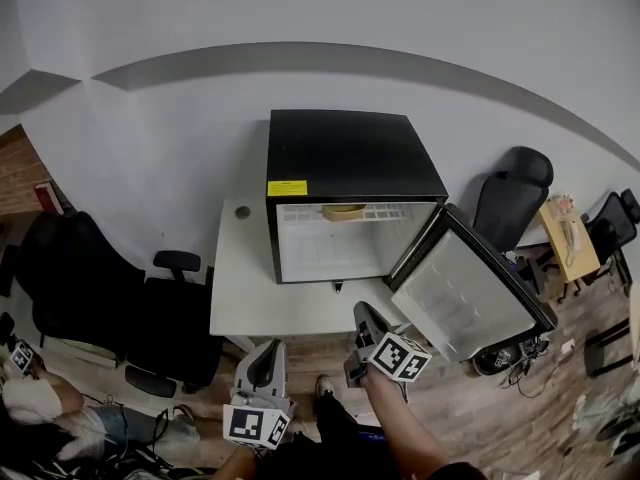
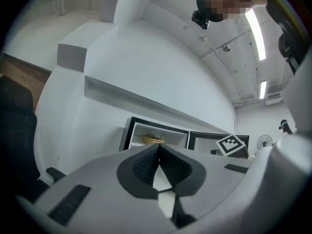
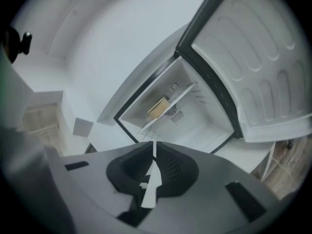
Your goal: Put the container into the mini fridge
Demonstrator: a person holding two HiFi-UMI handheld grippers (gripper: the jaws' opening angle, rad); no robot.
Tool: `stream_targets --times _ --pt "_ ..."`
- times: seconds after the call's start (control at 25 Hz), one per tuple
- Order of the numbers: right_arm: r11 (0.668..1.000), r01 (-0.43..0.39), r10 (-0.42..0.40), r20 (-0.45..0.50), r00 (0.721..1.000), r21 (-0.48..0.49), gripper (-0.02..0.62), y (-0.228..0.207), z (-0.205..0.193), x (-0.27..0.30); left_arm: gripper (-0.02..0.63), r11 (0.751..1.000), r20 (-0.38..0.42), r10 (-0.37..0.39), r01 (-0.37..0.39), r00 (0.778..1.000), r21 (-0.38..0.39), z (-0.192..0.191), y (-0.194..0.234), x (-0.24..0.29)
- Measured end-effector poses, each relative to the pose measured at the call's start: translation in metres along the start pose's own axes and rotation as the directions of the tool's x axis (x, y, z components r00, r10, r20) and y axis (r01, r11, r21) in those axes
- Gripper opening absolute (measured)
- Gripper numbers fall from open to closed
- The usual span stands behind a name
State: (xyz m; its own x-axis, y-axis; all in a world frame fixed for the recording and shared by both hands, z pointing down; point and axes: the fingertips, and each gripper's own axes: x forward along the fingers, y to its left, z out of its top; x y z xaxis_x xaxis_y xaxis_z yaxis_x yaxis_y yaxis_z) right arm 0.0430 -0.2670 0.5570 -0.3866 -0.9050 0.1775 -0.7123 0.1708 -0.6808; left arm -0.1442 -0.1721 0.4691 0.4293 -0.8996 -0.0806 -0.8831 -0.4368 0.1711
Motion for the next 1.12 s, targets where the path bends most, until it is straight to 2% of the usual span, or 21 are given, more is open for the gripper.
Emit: stream_targets --times 0.12,0.28,0.52,0.64,0.72,1.12 --pt "0.978 0.041 -0.043 -0.003 0.999 -0.204 0.025 0.015 -0.001 -0.028 0.008 1.0 -0.003 -0.026 0.026 1.0 0.01 0.001 -0.012 -0.012" --pt "0.892 0.077 -0.07 0.031 0.997 -0.446 0.023 0.035 0.009 -0.066 0.008 0.999 -0.002 -0.041 0.041 0.999 0.006 0.005 -0.033 -0.027" --pt "0.776 0.097 -0.049 0.094 0.994 -0.623 0.025 0.059 0.028 -0.118 0.008 0.999 0.027 -0.036 0.035 0.999 0.037 0.013 -0.061 -0.03" --pt "0.745 0.085 -0.025 0.1 0.995 -0.662 0.025 0.068 0.031 -0.141 0.008 0.998 0.028 -0.031 0.029 0.999 0.047 0.012 -0.074 -0.028" --pt "0.74 0.071 -0.01 0.096 0.995 -0.669 0.025 0.069 0.03 -0.152 0.008 0.999 0.023 -0.026 0.024 0.999 0.044 0.008 -0.081 -0.024" --pt "0.776 0.022 0.009 0.046 0.999 -0.63 0.023 0.048 0.019 -0.165 0.008 0.999 0.017 0.0 -0.001 1.0 0.05 -0.001 -0.103 -0.012"
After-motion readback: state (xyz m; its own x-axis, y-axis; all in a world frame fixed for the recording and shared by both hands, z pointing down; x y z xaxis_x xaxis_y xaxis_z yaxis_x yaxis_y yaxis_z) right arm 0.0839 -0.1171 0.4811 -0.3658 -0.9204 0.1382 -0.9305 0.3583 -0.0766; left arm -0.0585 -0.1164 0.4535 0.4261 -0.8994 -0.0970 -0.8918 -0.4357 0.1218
